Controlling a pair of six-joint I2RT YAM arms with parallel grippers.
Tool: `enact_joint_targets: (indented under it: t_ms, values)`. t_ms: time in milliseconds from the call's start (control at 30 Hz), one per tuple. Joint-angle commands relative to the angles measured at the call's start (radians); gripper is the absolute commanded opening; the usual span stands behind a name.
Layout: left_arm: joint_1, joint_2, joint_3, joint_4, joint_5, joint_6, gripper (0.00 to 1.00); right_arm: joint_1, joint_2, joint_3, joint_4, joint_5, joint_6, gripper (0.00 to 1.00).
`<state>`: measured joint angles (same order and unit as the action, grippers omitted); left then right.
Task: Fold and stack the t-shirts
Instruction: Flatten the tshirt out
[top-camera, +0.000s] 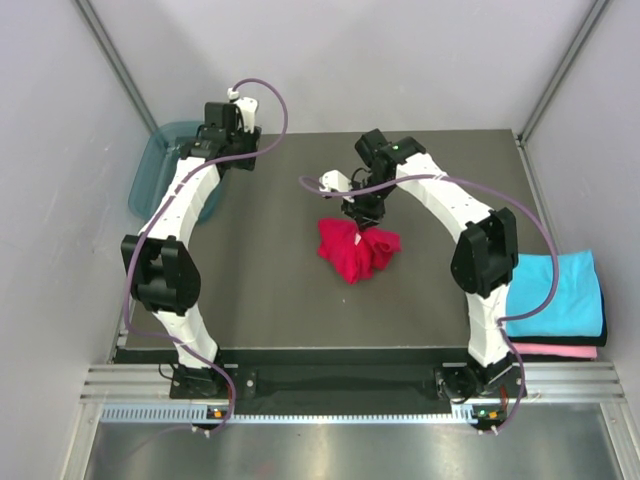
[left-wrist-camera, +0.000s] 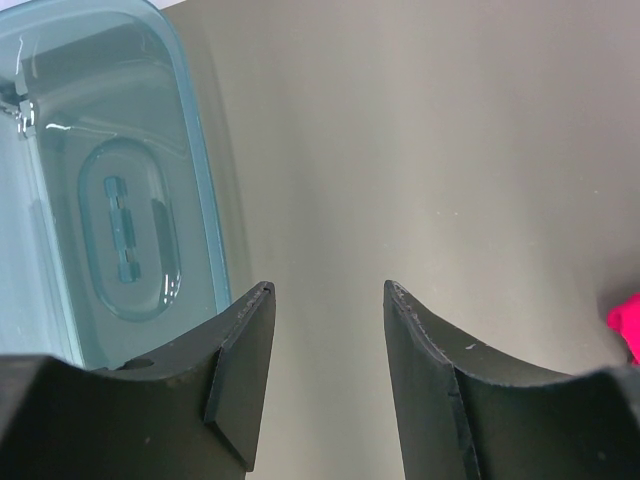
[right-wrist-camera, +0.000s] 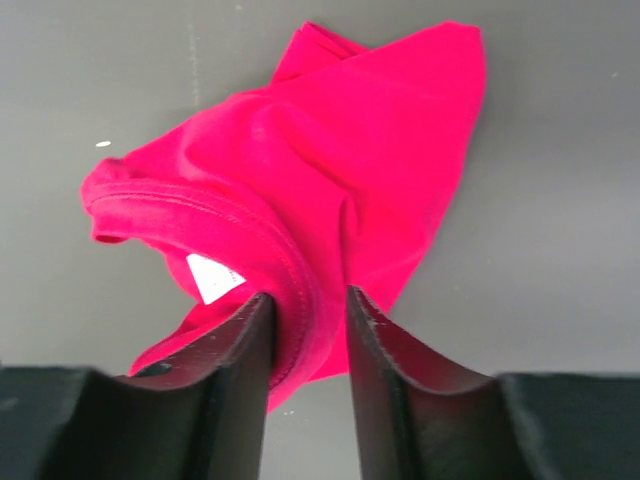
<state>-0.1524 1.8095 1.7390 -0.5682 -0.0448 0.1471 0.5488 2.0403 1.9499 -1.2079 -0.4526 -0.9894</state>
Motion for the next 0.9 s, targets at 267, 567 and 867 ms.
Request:
enact_joint_targets:
  t_ms: [267,567,867]
  values:
    - [-0.012,0.031,0.063,0.044,0.017,-0.017,0.52,-0.003,0.069,0.260,-0.243,-0.140,-0.064,0.34]
    - [-0.018,0.039,0.074,0.037,0.014,-0.014,0.52,-0.019,-0.035,0.148,-0.268,-0.111,-0.141,0.47]
    - [-0.029,0.047,0.056,0.041,0.020,-0.020,0.52,0.011,-0.250,-0.025,-0.269,-0.003,-0.304,0.50]
